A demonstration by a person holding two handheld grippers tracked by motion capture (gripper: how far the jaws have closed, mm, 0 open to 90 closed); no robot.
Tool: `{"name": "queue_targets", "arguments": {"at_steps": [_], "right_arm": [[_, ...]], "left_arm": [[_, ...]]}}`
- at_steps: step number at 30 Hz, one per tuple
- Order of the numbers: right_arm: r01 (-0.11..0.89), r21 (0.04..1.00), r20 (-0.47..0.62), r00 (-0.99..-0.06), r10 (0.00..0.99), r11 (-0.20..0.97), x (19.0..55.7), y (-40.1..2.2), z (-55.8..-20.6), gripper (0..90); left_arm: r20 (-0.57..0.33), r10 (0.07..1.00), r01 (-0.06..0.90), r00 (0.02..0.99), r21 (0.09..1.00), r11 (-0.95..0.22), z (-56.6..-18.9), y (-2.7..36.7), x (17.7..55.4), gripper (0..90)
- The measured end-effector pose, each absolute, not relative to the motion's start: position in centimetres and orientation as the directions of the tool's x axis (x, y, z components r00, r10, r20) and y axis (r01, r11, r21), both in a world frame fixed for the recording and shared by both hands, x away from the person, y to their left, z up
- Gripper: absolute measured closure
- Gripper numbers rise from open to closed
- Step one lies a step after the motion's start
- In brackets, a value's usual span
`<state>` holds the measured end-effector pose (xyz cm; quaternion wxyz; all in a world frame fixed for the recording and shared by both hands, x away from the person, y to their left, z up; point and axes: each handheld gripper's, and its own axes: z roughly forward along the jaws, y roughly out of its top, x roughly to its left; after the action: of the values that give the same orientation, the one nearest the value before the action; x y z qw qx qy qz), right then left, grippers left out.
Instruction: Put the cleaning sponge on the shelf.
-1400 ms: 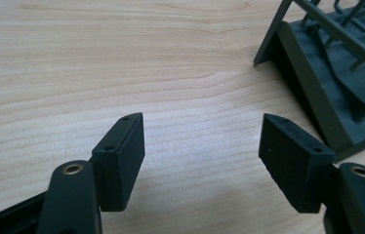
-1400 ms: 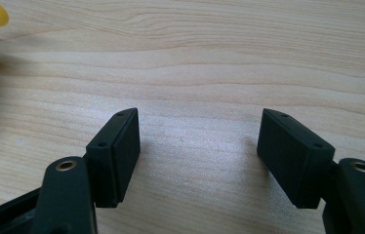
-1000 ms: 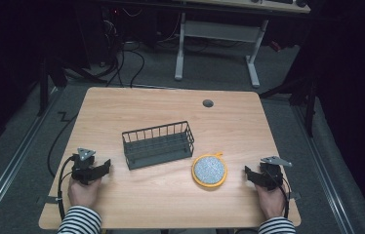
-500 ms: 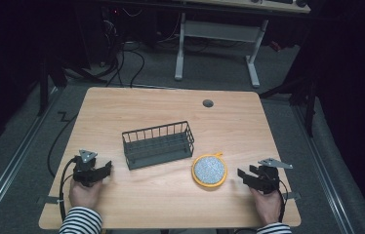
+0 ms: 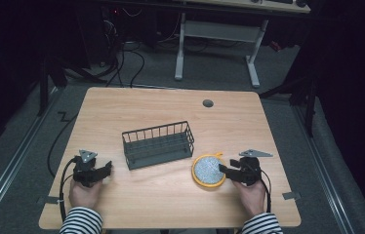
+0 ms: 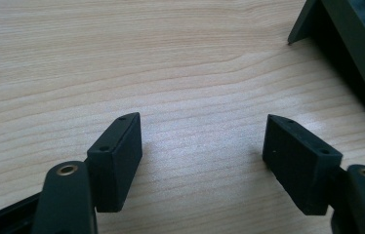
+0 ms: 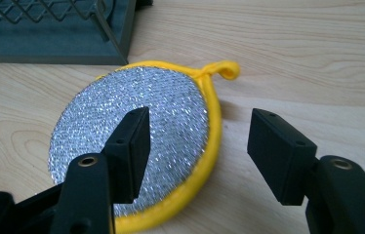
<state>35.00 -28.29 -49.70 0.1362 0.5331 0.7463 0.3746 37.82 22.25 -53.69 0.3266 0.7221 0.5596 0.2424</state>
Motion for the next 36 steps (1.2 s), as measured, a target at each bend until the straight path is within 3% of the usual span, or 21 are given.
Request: {"name": "queue_targets", "arguments": {"at_steps": [11,22,36], "right_arm": [[0.767,0.624,0.243,-0.372,0.896,0.149,37.3,-27.4,-50.5,46.9],[0.759,0.615,0.235,-0.437,0.868,0.215,37.5,-27.7,-50.5,79.3],[0.718,0.662,0.224,-0.467,0.856,0.218,36.9,-28.1,-49.2,83.0]], "left_arm": [[-0.022,0.966,0.649,0.256,0.744,-0.156,-53.7,22.3,37.8,31.2],[-0.025,0.966,0.65,0.257,0.744,-0.154,-53.7,22.3,37.8,31.2],[-0.013,0.966,0.649,0.258,0.743,-0.164,-53.7,22.2,37.8,30.6]]}}
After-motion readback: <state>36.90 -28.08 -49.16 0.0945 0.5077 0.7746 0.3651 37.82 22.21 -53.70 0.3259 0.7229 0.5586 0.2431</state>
